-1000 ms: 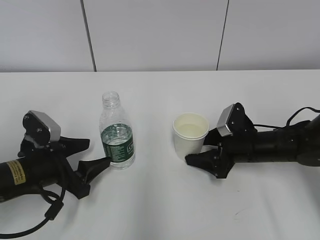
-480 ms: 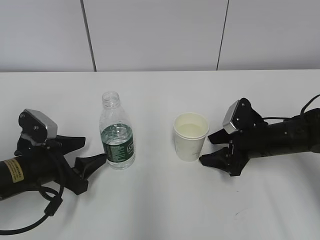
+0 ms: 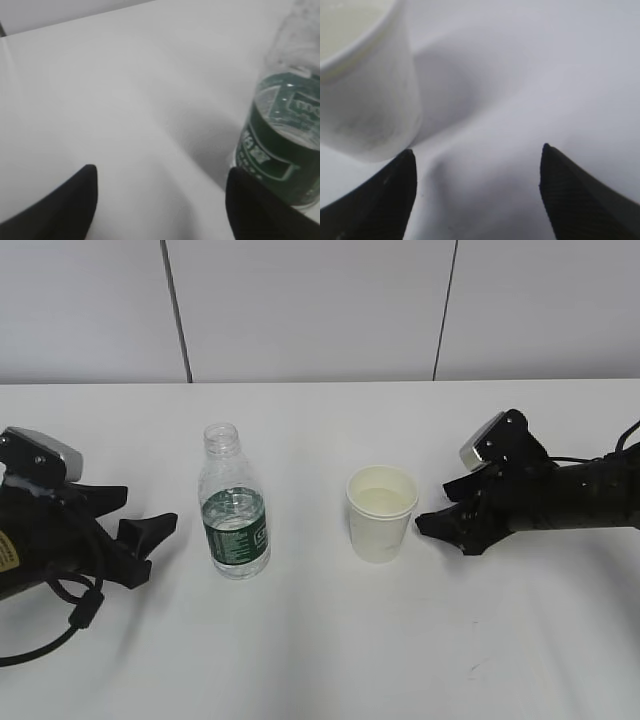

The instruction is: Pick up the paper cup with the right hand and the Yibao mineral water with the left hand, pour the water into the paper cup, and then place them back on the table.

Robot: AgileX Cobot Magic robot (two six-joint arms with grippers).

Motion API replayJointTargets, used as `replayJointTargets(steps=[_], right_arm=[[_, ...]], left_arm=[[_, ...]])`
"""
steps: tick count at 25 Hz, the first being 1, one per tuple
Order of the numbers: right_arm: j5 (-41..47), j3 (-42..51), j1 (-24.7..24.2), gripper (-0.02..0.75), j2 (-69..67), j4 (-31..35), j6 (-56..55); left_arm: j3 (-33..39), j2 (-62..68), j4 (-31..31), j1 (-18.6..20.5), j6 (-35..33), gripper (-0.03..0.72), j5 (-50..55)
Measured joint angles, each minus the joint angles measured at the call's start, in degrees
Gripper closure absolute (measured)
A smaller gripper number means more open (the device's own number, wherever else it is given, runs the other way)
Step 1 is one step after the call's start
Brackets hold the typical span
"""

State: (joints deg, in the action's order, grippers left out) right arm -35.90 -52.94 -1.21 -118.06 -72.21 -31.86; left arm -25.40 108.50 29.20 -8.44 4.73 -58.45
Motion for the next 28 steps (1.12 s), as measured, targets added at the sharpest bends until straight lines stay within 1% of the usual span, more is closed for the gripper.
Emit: replayJointTargets(steps=[5,7,10,12,19,25,28], right_arm=[[3.33,0.00,-0.10,0.143,1.78,5.46,-0.61],[5.52,0.08,-0.10,0.143,2.83,7.97,-0.73],[9.70,0.08,-0.10,0.143,4.65,11.97,-1.97],[12.01,0.08,-0.10,0.143,5.77,12.99,-3.04],[18.56,0.08,-0.10,0.143,6.71,13.74,-6.44],[19.88,-0.17,-0.10,0.143,7.53,13.41,-12.34],[21.84,-1.17,-0.13,0.143,9.84,9.55,-20.20]], left_arm=[[-0.56,-6.84,-4.96,0.00,0.00,0.204,11.29],[-2.36,-8.63,-6.47,0.00,0.23,0.206,17.48],[-6.67,-10.12,-7.23,0.00,3.41,0.209,28.34],[-10.11,-10.30,-7.44,0.00,5.07,0.209,35.81],[-22.38,-10.30,-11.18,0.00,5.89,0.216,62.29],[-29.87,-10.30,-14.56,0.00,5.89,0.227,76.39],[-32.92,-10.30,-15.16,0.00,5.89,0.230,81.70]])
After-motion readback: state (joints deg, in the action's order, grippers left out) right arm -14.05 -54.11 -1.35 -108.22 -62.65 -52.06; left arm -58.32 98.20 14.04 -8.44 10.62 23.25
